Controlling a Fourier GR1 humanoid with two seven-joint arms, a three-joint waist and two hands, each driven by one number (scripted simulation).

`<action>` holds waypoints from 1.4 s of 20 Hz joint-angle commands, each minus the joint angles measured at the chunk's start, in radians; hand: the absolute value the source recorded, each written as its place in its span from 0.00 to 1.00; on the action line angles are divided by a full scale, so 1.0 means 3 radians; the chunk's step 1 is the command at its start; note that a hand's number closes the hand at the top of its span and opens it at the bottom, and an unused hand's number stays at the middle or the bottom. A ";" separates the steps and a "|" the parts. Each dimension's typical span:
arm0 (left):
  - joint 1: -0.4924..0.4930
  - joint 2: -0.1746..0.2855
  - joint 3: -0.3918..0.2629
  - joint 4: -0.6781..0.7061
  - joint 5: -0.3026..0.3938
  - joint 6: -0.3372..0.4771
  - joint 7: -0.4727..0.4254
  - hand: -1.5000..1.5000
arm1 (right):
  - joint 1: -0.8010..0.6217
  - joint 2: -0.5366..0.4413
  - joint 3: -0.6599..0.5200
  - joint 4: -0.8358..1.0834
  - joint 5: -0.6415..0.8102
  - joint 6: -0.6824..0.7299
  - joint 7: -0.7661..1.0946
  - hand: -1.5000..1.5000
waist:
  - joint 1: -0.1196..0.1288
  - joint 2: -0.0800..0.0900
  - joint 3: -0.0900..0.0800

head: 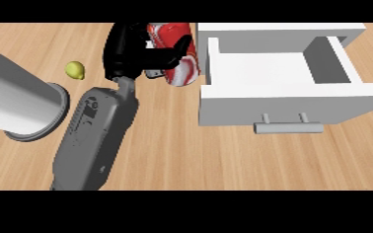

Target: Pick up the can, place it into the drawer and close the drawer

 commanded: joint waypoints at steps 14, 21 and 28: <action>-0.1351 -0.0005 -0.0337 0.1286 0.0482 0.0651 -0.0267 1.00 | -0.0032 0.0021 0.0132 -0.0011 0.0086 -0.0047 -0.0027 0.00 | -0.0055 0.0009 0.0001; -0.1751 -0.0005 -0.0695 0.1708 0.0929 0.0927 -0.0361 1.00 | -0.0295 -0.0082 0.0128 0.0107 0.0145 -0.0087 0.0075 0.00 | -0.0085 0.0017 0.0002; -0.2147 -0.0006 -0.0834 0.2211 0.1268 0.0972 -0.0527 1.00 | -0.0283 -0.0136 0.0052 0.0018 -0.0077 -0.0123 0.0217 0.00 | -0.0149 0.0030 0.0003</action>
